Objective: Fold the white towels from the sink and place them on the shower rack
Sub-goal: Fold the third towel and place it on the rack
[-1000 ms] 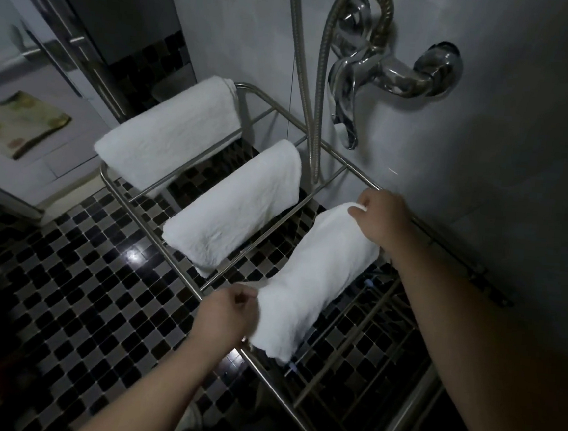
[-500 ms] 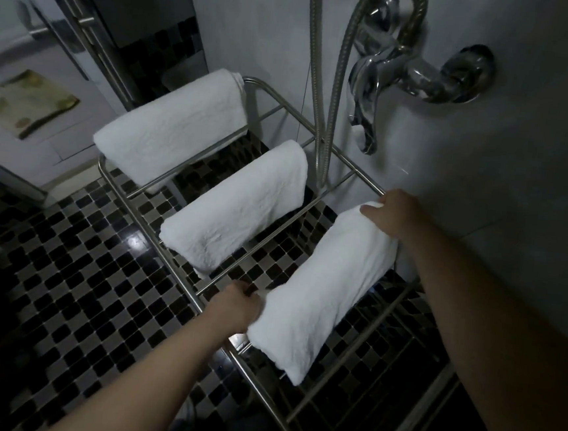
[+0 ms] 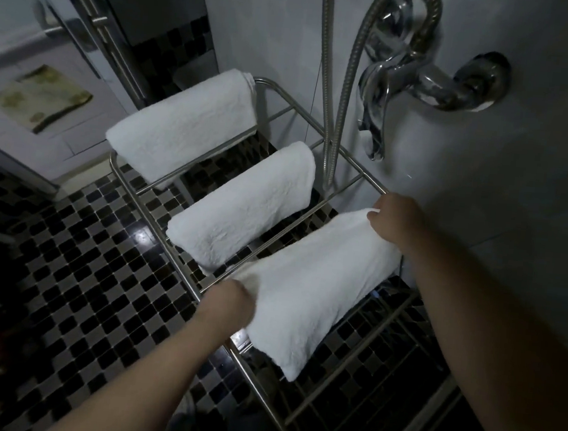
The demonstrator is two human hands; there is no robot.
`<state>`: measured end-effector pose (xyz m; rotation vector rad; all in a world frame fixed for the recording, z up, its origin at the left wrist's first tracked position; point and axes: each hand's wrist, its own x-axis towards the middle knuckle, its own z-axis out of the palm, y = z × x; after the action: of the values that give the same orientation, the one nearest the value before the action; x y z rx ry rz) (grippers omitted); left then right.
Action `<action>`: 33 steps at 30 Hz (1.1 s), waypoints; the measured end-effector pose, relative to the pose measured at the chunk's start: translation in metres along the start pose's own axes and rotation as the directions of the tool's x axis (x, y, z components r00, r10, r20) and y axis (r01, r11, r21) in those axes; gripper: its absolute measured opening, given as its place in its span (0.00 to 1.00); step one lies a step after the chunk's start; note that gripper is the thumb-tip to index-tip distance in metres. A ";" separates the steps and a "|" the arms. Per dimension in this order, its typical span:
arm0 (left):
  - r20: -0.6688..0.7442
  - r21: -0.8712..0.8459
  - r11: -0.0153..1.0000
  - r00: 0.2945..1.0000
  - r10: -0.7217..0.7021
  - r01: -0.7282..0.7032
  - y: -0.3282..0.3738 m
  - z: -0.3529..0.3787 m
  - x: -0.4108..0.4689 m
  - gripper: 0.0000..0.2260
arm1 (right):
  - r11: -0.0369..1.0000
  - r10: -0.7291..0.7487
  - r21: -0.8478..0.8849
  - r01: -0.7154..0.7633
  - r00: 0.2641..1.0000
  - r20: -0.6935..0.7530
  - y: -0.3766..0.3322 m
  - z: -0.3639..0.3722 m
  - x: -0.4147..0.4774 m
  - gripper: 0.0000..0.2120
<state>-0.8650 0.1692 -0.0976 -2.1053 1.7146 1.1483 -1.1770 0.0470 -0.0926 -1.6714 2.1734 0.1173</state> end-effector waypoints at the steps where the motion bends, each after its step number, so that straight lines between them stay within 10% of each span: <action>1: 0.027 0.044 0.998 0.999 -0.043 0.041 0.003 0.004 0.000 0.14 | 0.999 0.018 -0.044 -0.016 0.999 0.036 -0.003 0.000 -0.001 0.17; 8: 0.268 0.039 0.985 0.948 -0.173 0.168 0.022 0.009 0.029 0.29 | 0.942 0.033 -0.333 0.026 0.985 0.171 -0.029 -0.001 0.013 0.24; 14: 0.364 -0.088 0.961 0.907 -0.214 0.262 0.027 0.015 0.053 0.18 | 0.969 -0.023 -0.225 0.097 0.950 0.312 -0.039 0.015 0.031 0.19; 20: 0.094 -0.093 0.967 0.969 -0.228 0.237 0.010 0.029 0.062 0.16 | 0.959 -0.180 -0.195 0.205 0.974 0.139 -0.033 0.027 0.052 0.15; 28: 0.109 -0.210 0.946 0.967 -0.229 0.248 0.012 0.029 0.066 0.19 | 0.942 -0.150 -0.277 0.188 0.977 0.154 -0.036 0.029 0.050 0.11; 33: 0.195 -0.144 0.990 0.980 0.037 -0.009 0.035 0.014 0.042 0.29 | 0.948 -0.243 -0.165 0.271 0.955 0.169 -0.035 0.021 0.030 0.12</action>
<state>-0.9015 0.1353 -0.1241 -1.9740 1.6147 1.4728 -1.1451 0.0164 -0.1167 -1.9682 1.8664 0.3685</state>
